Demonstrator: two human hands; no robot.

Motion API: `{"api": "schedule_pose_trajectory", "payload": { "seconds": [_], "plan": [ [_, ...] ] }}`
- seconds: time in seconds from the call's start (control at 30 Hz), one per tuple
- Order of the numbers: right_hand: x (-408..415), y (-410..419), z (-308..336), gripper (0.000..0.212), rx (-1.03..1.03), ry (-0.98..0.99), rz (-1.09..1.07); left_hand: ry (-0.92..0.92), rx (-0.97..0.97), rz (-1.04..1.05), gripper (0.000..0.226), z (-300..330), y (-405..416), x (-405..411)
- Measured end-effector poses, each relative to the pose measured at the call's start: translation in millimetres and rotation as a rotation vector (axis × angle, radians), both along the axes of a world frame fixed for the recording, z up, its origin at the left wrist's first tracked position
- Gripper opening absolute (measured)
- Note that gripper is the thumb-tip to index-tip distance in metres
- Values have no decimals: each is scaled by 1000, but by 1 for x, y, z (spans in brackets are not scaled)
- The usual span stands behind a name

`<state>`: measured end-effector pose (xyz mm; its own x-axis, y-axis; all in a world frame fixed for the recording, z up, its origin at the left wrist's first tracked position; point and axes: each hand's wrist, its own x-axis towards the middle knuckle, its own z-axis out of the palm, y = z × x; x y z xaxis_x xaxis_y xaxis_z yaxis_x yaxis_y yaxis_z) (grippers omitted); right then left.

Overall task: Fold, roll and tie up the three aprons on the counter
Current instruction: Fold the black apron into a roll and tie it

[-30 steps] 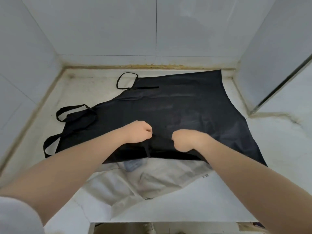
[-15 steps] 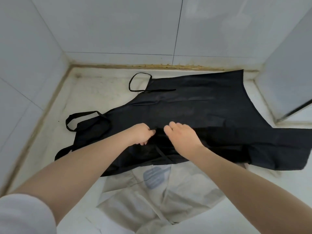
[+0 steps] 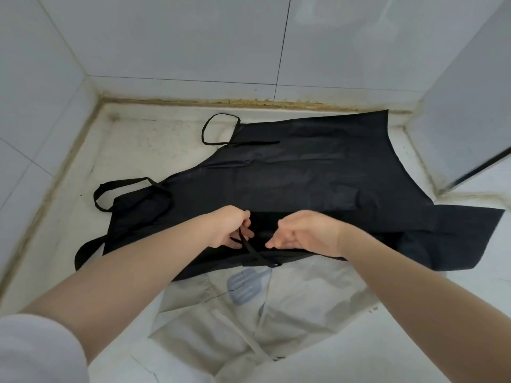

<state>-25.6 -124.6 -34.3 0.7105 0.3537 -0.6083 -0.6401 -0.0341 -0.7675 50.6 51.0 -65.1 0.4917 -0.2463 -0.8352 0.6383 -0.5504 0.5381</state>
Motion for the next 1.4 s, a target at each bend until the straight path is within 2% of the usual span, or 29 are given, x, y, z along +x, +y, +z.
{"api": "schedule_pose_trajectory", "payload": {
  "seconds": [0.03, 0.07, 0.17, 0.2, 0.23, 0.37, 0.43, 0.5, 0.6, 0.7, 0.73, 0.77, 0.8, 0.83, 0.9, 0.93, 1.0, 1.07, 1.13, 1.27, 1.33, 1.4],
  "plan": [
    [0, -6, 8, 24, 92, 28, -44, 0, 11, -6, 43, 1, 0, 1],
    [1, -10, 12, 21, 79, 23, -56, 12, 16, -12, 44, 3, -1, 1],
    [4, -2, 10, 15, -399, -99, 131, 65, 12, -7, 47, 11, -8, 5],
    [4, 6, 6, 14, -488, -137, 157, 81, 8, -12, 48, 12, -10, 6],
    [3, 16, 3, 12, -481, -165, 158, 94, 2, -19, 48, 13, -12, 5],
    [-5, 32, -5, 20, -18, -102, 235, 114, 13, 26, 36, 11, -11, -1],
    [-1, 22, 5, 24, 155, -53, 163, 93, 15, 16, 39, 9, -8, -2],
    [10, 2, 20, 21, 199, -67, 47, 77, 23, -27, 48, 9, -6, -3],
    [29, -27, 42, 20, 248, -203, -216, 69, 20, -52, 51, 12, -3, -5],
    [44, -39, 58, 35, 572, -268, -572, 82, 27, -36, 50, 12, -1, -4],
    [49, -40, 58, 39, 626, -283, -648, 79, 30, -26, 51, 12, -1, -3],
    [54, -38, 56, 47, 587, -276, -675, 73, 32, -12, 54, 12, -3, -3],
    [57, -34, 52, 58, 447, -242, -642, 69, 30, 7, 59, 12, -4, -2],
    [58, -28, 47, 66, 211, -209, -547, 66, 27, 24, 63, 13, -5, -3],
    [53, -17, 29, 69, -414, -236, -217, 40, 42, 0, 62, 12, -7, -4],
    [48, -16, 18, 68, -708, -343, -6, 11, 69, -40, 57, 11, -8, -6],
    [33, -18, -5, 69, -1146, -540, 434, -123, 169, -208, 45, 8, -11, -15],
    [21, -24, -24, 61, -1422, -536, 700, -401, 291, -526, 37, 1, -12, -26],
    [17, -28, -36, 49, -1569, -470, 734, -580, 351, -792, 43, -3, -14, -38],
    [29, -39, -35, 28, -1627, -531, 678, -632, 480, -988, 77, -10, -15, -52],
    [36, -37, -37, 24, -1646, -679, 575, -694, 579, -1048, 90, -14, -15, -59],
    [39, -27, -41, 23, -1663, -939, 403, -698, 664, -1064, 98, -17, -14, -62]
  ]
}}
